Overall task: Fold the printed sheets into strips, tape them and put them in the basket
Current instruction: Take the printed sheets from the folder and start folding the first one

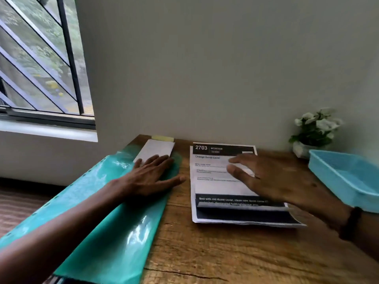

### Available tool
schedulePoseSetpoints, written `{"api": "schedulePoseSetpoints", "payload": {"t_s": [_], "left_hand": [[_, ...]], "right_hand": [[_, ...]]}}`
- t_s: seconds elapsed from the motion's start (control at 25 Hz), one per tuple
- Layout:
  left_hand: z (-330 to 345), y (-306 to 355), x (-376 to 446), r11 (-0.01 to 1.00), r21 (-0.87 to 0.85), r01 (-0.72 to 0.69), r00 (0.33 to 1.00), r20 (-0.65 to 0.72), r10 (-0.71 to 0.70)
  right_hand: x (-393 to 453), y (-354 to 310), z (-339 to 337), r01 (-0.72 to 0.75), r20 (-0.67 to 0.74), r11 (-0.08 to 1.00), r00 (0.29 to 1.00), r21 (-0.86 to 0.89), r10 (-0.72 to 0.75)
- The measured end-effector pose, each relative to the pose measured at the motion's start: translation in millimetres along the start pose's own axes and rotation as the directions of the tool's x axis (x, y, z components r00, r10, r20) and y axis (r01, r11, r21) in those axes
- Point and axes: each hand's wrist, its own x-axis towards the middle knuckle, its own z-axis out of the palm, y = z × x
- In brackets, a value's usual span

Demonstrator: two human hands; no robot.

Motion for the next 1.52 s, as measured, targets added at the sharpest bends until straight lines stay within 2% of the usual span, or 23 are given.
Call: {"api": "schedulePoseSetpoints", "payload": {"t_s": [0.08, 0.12, 0.24, 0.32, 0.56, 0.76, 0.92, 1.08, 1.16, 1.32, 1.52], "left_hand": [[-7.1, 9.8, 0.0, 1.000, -0.010, -0.006, 0.996, -0.094, 0.005], [-9.5, 19.4, 2.5, 0.999, -0.040, -0.024, 0.982, -0.188, 0.015], [-5.7, 53.9, 22.5, 0.969, -0.201, -0.140, 0.862, -0.507, 0.019], [2.1, 75.7, 39.0, 0.942, -0.296, -0.156, 0.827, -0.561, -0.039], [24.9, 107.4, 74.5, 0.861, -0.506, -0.059, 0.833, -0.500, -0.237], [29.3, 105.0, 78.8, 0.832, -0.545, -0.102, 0.831, -0.506, -0.230], [30.0, 98.2, 79.4, 0.739, -0.657, -0.150, 0.822, -0.499, -0.276], [29.0, 95.6, 79.3, 0.615, -0.760, -0.212, 0.797, -0.498, -0.340], [27.7, 96.1, 78.9, 0.534, -0.814, -0.229, 0.807, -0.466, -0.364], [24.2, 95.7, 81.0, 0.387, -0.878, -0.282, 0.818, -0.431, -0.381], [22.9, 98.8, 79.7, 0.410, -0.860, -0.304, 0.796, -0.465, -0.387]], "right_hand": [[-21.4, 18.9, 12.4, -0.017, 0.064, 1.000, 0.998, 0.002, 0.017], [-24.0, 28.0, 18.2, -0.022, 0.084, 0.999, 0.996, 0.025, 0.020], [-20.7, 50.6, 35.4, -0.048, 0.056, 0.995, 0.997, 0.084, 0.043], [-22.4, 58.2, 47.4, -0.050, 0.015, 0.994, 0.999, 0.102, 0.049], [-30.0, 58.8, 54.7, -0.082, 0.004, 0.990, 0.997, 0.116, 0.083], [-47.0, 77.5, 37.5, -0.091, -0.066, 0.957, 0.991, 0.274, 0.114], [-38.6, 87.0, 31.6, -0.137, -0.104, 0.912, 0.976, 0.387, 0.191], [-5.9, 89.2, 33.8, -0.139, -0.239, 0.807, 0.914, 0.574, 0.328], [8.5, 94.6, 38.6, -0.111, -0.322, 0.780, 0.868, 0.616, 0.378], [15.3, 98.8, 39.3, -0.036, -0.397, 0.717, 0.813, 0.696, 0.426], [13.0, 109.1, 38.5, 0.017, -0.435, 0.681, 0.781, 0.733, 0.448]]}}
